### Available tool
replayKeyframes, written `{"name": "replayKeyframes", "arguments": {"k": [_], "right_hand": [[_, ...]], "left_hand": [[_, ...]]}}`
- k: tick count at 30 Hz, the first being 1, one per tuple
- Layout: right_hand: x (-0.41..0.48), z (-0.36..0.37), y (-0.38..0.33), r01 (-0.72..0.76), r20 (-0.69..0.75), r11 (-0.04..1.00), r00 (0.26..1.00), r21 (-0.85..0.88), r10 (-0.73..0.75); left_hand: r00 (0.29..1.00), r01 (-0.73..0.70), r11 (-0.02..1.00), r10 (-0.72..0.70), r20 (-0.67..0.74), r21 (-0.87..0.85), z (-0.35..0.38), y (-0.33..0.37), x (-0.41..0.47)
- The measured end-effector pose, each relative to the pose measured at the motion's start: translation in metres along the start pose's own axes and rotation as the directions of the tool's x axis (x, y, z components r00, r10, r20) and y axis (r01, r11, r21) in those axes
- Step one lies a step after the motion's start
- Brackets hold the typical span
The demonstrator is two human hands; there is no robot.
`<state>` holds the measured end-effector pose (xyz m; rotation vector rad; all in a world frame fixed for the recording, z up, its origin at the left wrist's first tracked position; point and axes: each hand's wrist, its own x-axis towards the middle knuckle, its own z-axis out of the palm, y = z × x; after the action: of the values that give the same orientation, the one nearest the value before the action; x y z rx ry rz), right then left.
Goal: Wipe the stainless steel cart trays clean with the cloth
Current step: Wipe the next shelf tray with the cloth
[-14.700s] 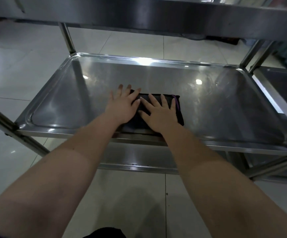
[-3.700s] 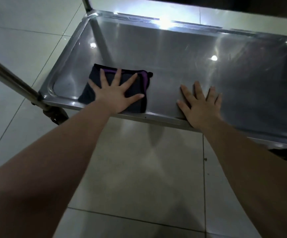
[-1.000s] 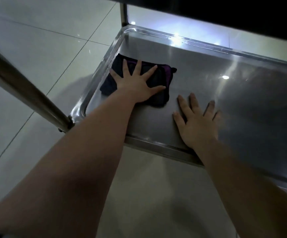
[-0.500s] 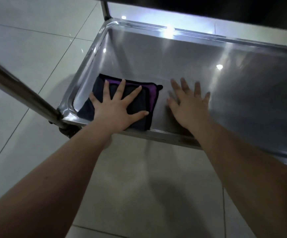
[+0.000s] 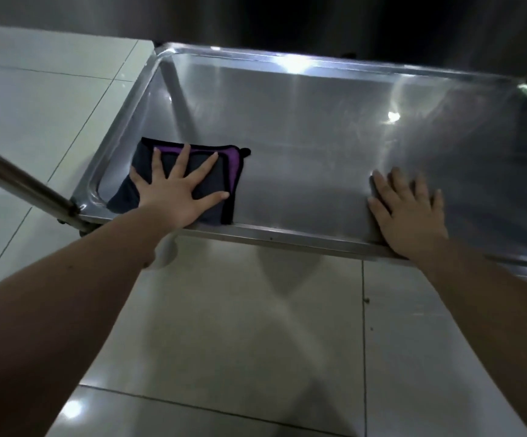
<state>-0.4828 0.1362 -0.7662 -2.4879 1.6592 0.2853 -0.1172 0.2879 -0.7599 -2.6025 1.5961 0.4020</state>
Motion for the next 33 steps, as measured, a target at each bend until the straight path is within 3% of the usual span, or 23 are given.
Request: {"name": "replayKeyframes", "arguments": {"k": [4, 12, 16, 18, 21, 23, 25, 27, 30, 33], "right_hand": [[-0.002, 0.003, 0.005, -0.004, -0.001, 1.0, 1.0, 0.006, 0.004], [0.0, 0.007, 0.009, 0.006, -0.023, 0.999, 1.0, 0.05, -0.004], [-0.004, -0.006, 0.009, -0.038, -0.068, 0.94, 0.996, 0.339, 0.065], [-0.004, -0.021, -0.005, 0.004, -0.15, 0.883, 0.986, 0.469, 0.076], [0.007, -0.04, -0.064, 0.207, -0.294, 0.914, 0.95, 0.348, -0.103], [0.012, -0.04, -0.116, 0.282, -0.199, 0.933, 0.95, 0.222, -0.239], [0.014, -0.025, -0.148, 0.286, -0.054, 0.951, 0.958, 0.114, -0.282], [0.014, -0.011, -0.146, 0.259, -0.001, 0.965, 0.966, 0.04, -0.259], [0.013, -0.003, -0.116, 0.246, -0.038, 0.969, 0.968, -0.007, -0.246], [0.016, -0.004, -0.065, 0.217, -0.044, 0.976, 0.975, -0.02, -0.218]], "left_hand": [[1.0, 0.018, 1.0, -0.018, -0.014, 0.009, 0.005, 0.048, 0.004], [0.991, -0.131, 0.991, 0.131, 0.009, 0.001, 0.023, 0.216, 0.012], [0.984, -0.176, 0.979, 0.175, -0.022, -0.106, 0.014, 0.208, 0.005], [0.971, -0.188, 0.97, 0.16, -0.179, -0.152, -0.001, 0.183, 0.006], [0.944, -0.121, 0.99, 0.094, -0.318, -0.067, -0.017, 0.127, 0.014], [0.964, -0.044, 0.992, 0.011, -0.267, -0.115, -0.016, 0.092, 0.013], [0.973, -0.032, 0.992, 0.004, -0.229, -0.118, -0.006, 0.078, 0.008], [0.971, -0.09, 0.992, 0.068, -0.228, -0.088, 0.003, 0.082, 0.004], [0.976, -0.151, 0.982, 0.13, -0.176, -0.111, 0.007, 0.096, 0.005], [0.984, -0.16, 0.987, 0.158, -0.085, -0.013, 0.012, 0.1, 0.009]]}}
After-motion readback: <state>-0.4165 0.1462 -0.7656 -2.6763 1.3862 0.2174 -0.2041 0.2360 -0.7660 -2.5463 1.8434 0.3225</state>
